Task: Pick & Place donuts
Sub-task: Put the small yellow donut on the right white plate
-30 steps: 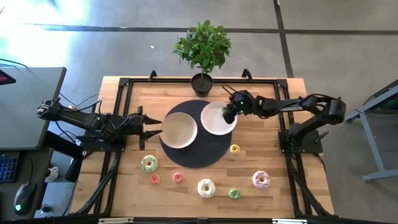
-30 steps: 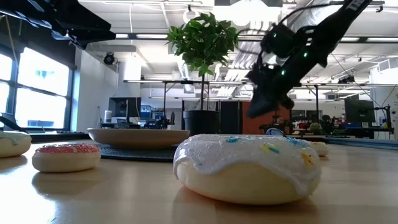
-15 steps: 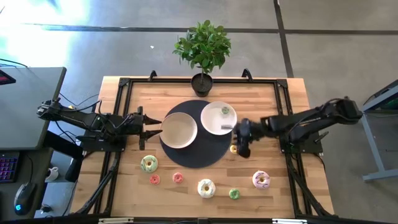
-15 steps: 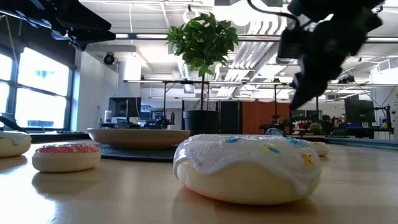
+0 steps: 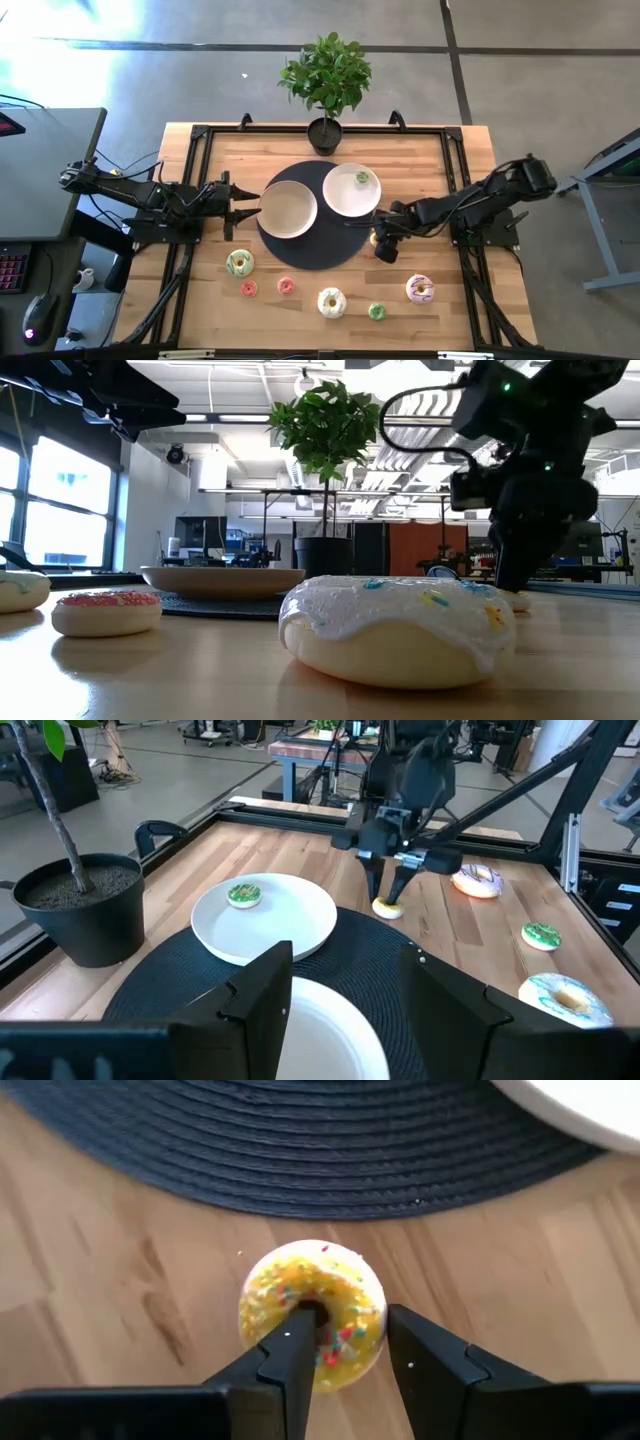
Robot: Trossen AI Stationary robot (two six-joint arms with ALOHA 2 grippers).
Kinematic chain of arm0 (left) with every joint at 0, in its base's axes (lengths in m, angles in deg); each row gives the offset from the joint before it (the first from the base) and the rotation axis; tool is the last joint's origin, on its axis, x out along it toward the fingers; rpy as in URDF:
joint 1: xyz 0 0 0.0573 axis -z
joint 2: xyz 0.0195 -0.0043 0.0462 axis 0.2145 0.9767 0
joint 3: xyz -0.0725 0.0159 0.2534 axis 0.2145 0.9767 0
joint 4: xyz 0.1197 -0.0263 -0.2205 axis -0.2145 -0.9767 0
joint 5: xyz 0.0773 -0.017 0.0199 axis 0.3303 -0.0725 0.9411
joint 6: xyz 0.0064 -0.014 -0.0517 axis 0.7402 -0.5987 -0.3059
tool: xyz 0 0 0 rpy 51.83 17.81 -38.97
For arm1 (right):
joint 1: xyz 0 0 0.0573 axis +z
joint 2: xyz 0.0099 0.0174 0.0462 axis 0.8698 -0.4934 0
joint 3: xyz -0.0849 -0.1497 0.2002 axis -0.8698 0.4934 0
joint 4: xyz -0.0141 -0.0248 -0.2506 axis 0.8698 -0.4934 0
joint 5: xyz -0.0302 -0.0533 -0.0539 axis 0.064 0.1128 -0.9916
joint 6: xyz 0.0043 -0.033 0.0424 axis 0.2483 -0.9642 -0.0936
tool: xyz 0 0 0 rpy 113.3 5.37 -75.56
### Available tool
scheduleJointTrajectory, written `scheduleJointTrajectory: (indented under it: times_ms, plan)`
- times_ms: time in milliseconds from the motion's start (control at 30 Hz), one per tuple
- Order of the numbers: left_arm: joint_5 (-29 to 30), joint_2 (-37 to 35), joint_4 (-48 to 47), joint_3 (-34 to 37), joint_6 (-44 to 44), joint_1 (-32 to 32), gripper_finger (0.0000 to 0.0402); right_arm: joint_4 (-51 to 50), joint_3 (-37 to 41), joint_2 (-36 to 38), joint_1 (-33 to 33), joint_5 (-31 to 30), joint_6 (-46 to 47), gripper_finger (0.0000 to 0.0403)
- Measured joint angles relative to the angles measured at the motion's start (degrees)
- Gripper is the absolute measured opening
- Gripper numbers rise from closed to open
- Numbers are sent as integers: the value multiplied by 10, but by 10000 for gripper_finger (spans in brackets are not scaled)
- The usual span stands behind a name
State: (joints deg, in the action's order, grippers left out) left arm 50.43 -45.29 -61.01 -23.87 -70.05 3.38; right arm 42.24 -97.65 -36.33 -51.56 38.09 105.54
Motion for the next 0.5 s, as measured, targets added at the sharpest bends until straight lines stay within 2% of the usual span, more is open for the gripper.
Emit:
scheduleJointTrajectory:
  times_ms: [133,333,433,500]
  plan:
    - [0,0,0,0,0,0,179,2,-1,-7,-16,22,23,105]
    - [0,0,0,0,0,0,179,38,1,34,-30,61,22,15]
    - [0,0,0,0,0,0,179,76,1,68,-41,19,-4,21]
    - [0,0,0,0,1,0,179,107,1,84,-53,-57,-35,31]
